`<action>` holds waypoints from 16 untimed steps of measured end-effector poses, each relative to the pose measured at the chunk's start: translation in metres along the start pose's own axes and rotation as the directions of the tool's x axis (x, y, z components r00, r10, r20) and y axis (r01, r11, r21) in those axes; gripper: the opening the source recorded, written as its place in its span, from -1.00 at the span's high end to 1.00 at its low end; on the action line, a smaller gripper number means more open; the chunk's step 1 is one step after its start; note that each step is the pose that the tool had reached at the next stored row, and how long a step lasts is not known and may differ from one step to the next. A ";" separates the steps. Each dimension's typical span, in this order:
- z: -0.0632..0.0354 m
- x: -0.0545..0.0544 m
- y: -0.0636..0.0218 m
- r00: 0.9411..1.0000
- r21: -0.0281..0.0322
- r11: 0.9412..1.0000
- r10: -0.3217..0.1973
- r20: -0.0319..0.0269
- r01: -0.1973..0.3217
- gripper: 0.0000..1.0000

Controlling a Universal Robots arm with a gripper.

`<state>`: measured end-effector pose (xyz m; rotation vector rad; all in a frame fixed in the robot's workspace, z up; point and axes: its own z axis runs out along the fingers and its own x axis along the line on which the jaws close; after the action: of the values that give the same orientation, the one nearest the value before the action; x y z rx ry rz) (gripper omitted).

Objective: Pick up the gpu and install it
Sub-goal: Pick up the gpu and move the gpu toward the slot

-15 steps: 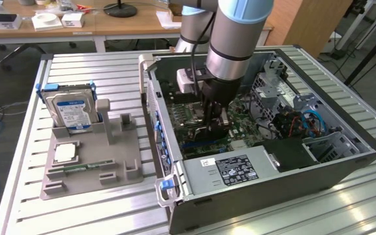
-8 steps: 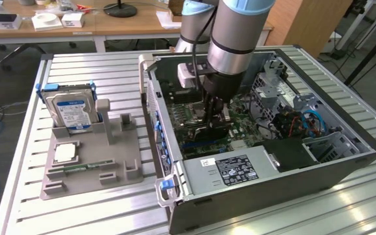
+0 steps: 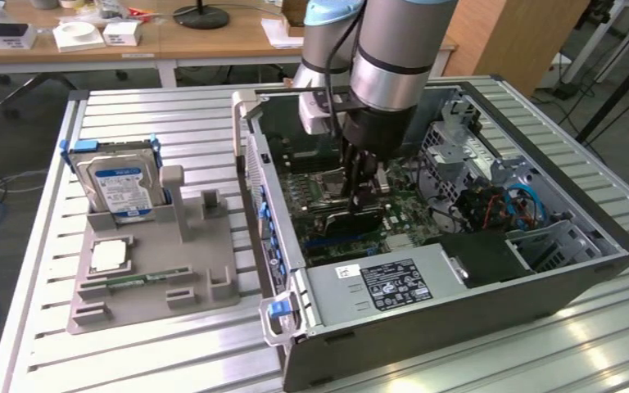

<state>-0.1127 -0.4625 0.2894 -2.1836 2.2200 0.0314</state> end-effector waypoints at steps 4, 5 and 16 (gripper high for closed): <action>-0.0072 0.000 -0.0004 1.000 0.000 1.000 0.000 0.000 0.000 0.33; -0.0088 0.000 -0.0005 1.000 0.000 1.000 0.000 0.000 0.000 0.33; -0.0237 -0.001 -0.0020 1.000 0.000 1.000 0.000 0.000 0.000 0.33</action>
<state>-0.1109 -0.4625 0.3132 -2.1834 2.2199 0.0316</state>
